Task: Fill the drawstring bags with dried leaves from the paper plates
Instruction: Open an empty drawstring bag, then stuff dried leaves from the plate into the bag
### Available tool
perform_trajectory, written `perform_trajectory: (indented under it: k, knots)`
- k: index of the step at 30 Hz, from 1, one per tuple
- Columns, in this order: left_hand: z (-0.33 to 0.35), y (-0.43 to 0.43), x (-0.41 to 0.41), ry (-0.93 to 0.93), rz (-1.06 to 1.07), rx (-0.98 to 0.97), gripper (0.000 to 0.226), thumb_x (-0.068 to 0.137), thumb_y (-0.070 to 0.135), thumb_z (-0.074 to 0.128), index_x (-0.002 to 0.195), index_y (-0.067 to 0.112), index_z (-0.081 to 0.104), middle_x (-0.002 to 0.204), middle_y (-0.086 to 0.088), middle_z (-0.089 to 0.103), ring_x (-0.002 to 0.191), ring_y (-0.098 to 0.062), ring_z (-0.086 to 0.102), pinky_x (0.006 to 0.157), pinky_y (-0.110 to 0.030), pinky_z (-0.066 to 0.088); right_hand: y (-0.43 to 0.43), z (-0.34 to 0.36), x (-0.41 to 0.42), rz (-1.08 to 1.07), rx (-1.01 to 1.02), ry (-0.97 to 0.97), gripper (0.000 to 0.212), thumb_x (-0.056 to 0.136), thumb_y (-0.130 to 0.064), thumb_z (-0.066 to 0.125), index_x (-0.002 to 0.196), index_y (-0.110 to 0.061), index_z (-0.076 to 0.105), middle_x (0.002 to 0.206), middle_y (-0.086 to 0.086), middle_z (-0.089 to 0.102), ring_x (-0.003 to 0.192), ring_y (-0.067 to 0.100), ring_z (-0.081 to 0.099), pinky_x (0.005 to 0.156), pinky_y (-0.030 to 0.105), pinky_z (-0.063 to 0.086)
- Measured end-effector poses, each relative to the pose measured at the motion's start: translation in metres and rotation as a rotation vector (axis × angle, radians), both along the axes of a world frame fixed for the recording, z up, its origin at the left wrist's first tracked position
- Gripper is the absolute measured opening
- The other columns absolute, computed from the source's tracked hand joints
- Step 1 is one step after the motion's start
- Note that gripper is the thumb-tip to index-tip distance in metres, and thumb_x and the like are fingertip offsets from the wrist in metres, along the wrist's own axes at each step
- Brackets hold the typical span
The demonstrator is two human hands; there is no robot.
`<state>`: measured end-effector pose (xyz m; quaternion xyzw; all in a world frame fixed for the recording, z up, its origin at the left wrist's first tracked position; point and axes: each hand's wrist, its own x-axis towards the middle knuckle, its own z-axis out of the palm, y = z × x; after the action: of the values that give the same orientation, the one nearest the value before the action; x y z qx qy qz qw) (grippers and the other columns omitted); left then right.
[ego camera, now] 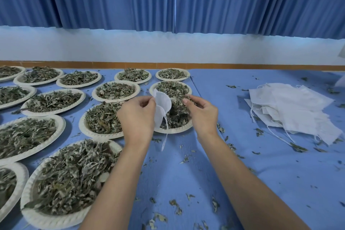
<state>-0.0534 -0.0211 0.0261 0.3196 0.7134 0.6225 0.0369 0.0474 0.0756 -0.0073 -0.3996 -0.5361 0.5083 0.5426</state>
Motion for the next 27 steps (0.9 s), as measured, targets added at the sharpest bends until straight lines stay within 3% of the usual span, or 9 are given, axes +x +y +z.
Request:
perform_trajectory:
  k: [3,6,11,14,19,24,27]
  knots:
    - [-0.008,0.005,0.004,-0.036,-0.012,0.009,0.018,0.089,0.018,0.062,0.097,0.009,0.075,0.083,-0.007,0.074,0.075,-0.021,0.069,0.079,-0.036,0.055,0.002,-0.002,0.005,-0.037,0.012,0.010,0.015,0.080,-0.022,0.075,0.081,-0.035,0.070,0.077,-0.007,0.070,0.070,0.007,0.061,0.067,0.020,0.050]
    - [-0.010,0.010,0.005,-0.071,-0.019,0.013,0.017,0.088,0.018,0.063,0.096,0.008,0.075,0.073,-0.003,0.071,0.068,-0.019,0.069,0.074,-0.035,0.056,0.002,0.000,0.008,-0.059,0.021,0.070,0.010,0.081,-0.020,0.075,0.089,-0.027,0.073,0.064,-0.011,0.066,0.058,0.006,0.054,0.055,0.014,0.047]
    - [-0.012,0.020,0.006,-0.080,-0.030,-0.006,0.013,0.087,0.017,0.064,0.088,0.010,0.076,0.061,0.005,0.066,0.059,-0.008,0.065,0.063,-0.025,0.055,-0.005,0.020,0.008,0.005,0.109,0.220,0.017,0.081,-0.013,0.074,0.082,-0.030,0.072,0.082,-0.010,0.074,0.081,0.006,0.068,0.077,0.021,0.054]
    - [-0.011,0.026,0.007,-0.115,-0.033,-0.012,0.012,0.086,0.018,0.067,0.080,0.011,0.075,0.058,0.008,0.064,0.061,-0.012,0.067,0.066,-0.026,0.054,-0.011,0.028,0.007,0.115,0.151,0.241,0.019,0.081,-0.011,0.073,0.080,-0.030,0.074,0.086,-0.008,0.075,0.086,0.005,0.068,0.081,0.021,0.054]
    - [-0.008,0.028,0.007,-0.480,-0.083,0.042,0.019,0.083,0.018,0.072,0.064,0.018,0.067,0.065,-0.005,0.068,0.069,-0.024,0.067,0.077,-0.035,0.057,-0.017,0.022,0.002,0.173,0.184,0.176,0.023,0.082,-0.008,0.073,0.080,-0.031,0.073,0.084,-0.011,0.074,0.083,0.000,0.067,0.072,0.010,0.048]
    - [0.001,0.022,0.007,-0.791,-0.194,0.143,0.018,0.085,0.006,0.067,0.067,0.010,0.064,0.055,-0.001,0.065,0.059,-0.013,0.060,0.061,-0.019,0.055,-0.020,0.011,-0.003,0.140,0.188,0.054,0.021,0.082,-0.009,0.072,0.084,-0.030,0.072,0.083,-0.001,0.074,0.075,0.017,0.066,0.070,0.018,0.050]
    - [0.007,0.021,0.008,-0.936,-0.239,0.214,0.014,0.088,0.005,0.064,0.074,0.006,0.062,0.066,-0.005,0.062,0.061,-0.012,0.057,0.058,-0.014,0.053,-0.022,0.007,-0.003,0.144,0.217,-0.005,0.021,0.082,-0.012,0.072,0.084,-0.032,0.072,0.077,-0.012,0.072,0.069,0.006,0.063,0.068,0.019,0.052]
